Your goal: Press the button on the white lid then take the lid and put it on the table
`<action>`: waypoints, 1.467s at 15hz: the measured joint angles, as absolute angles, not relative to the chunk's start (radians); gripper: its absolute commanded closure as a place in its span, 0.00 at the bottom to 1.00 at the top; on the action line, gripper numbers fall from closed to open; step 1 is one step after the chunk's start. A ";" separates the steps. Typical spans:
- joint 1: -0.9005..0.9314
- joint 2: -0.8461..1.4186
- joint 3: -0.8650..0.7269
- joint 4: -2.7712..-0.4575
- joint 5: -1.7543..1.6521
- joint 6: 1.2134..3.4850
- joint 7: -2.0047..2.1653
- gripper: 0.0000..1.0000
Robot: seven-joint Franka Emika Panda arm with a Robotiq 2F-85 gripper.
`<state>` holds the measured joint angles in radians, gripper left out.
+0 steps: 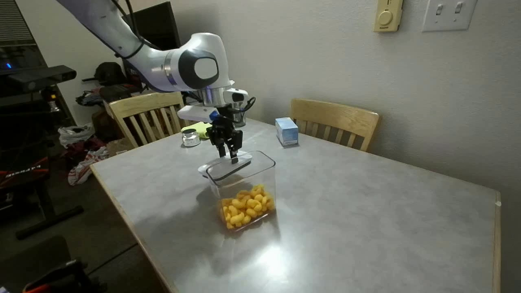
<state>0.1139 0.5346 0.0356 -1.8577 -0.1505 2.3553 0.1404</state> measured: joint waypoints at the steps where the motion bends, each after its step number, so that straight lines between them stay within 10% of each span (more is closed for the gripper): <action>1: 0.113 0.571 0.035 -1.829 -0.144 2.351 0.138 0.73; 7: 0.107 0.712 0.032 -1.683 -0.111 2.306 0.122 0.73; 8: 0.106 0.719 0.032 -1.672 -0.108 2.303 0.122 0.66; 9: 0.106 0.723 0.032 -1.665 -0.107 2.303 0.121 0.32; 13: 0.106 0.723 0.032 -1.662 -0.106 2.304 0.122 0.02; 22: 0.129 0.582 0.031 -1.786 -0.110 2.323 0.160 0.00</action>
<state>0.1291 0.5816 0.0310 -1.7859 -0.1102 2.3232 0.1600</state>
